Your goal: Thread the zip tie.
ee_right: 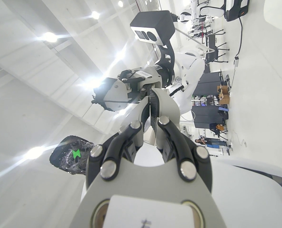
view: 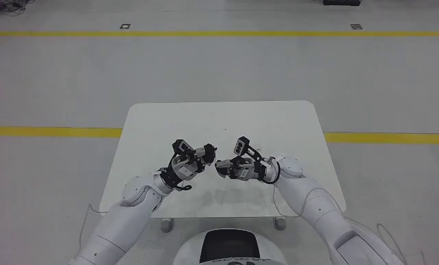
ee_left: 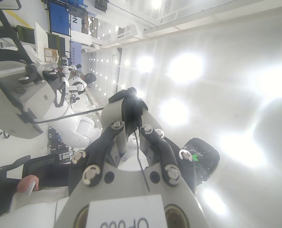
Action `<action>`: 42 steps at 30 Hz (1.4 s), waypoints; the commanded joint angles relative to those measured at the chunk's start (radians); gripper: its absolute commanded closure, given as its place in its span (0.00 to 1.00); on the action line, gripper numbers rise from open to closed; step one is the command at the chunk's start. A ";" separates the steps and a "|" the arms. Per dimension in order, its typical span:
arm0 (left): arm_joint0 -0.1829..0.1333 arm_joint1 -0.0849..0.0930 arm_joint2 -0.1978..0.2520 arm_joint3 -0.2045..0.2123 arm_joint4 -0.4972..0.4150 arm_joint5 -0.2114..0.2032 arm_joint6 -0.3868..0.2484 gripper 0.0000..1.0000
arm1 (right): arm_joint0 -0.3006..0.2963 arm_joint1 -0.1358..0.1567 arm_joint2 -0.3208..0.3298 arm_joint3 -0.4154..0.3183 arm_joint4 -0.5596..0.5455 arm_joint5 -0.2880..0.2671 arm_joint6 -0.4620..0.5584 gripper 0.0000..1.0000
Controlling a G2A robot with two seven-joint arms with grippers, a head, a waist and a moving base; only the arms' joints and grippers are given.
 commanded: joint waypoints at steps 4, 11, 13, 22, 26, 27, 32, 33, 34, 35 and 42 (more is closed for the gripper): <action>0.000 0.000 0.000 0.000 0.000 0.000 0.000 1.00 | 0.004 -0.002 -0.006 0.022 -0.014 0.008 -0.012 1.00; 0.000 0.000 0.000 0.000 0.000 0.000 0.000 1.00 | -0.002 0.013 0.047 0.036 0.008 -0.023 -0.013 0.51; 0.000 0.000 0.000 0.000 0.000 0.000 0.000 1.00 | -0.003 0.015 0.052 0.035 0.009 -0.026 -0.013 0.00; 0.000 0.000 0.000 0.000 0.000 0.000 0.000 1.00 | -0.003 0.015 0.052 0.035 0.009 -0.026 -0.013 0.00; 0.000 -0.001 0.002 -0.004 0.001 0.006 0.026 1.00 | -0.018 0.024 0.074 0.001 -0.013 -0.055 -0.063 0.00; 0.002 -0.001 0.003 -0.008 0.001 0.010 0.038 1.00 | -0.027 0.030 0.086 -0.013 -0.022 -0.060 -0.068 0.00; 0.026 0.002 -0.014 -0.040 -0.008 0.028 0.057 1.00 | -0.090 0.077 0.187 -0.120 -0.098 -0.089 -0.115 0.00; 0.032 0.003 -0.019 -0.047 -0.010 0.031 0.059 1.00 | -0.105 0.085 0.205 -0.147 -0.119 -0.091 -0.128 0.00; 0.037 0.004 -0.023 -0.053 -0.011 0.034 0.061 1.00 | -0.121 0.093 0.224 -0.176 -0.134 -0.089 -0.141 0.00; 0.045 0.005 -0.028 -0.062 -0.014 0.036 0.065 1.00 | -0.143 0.104 0.251 -0.216 -0.150 -0.089 -0.157 0.00; 0.076 0.010 -0.060 -0.104 -0.017 0.038 0.087 1.00 | -0.270 0.148 0.378 -0.433 -0.227 -0.077 -0.232 0.00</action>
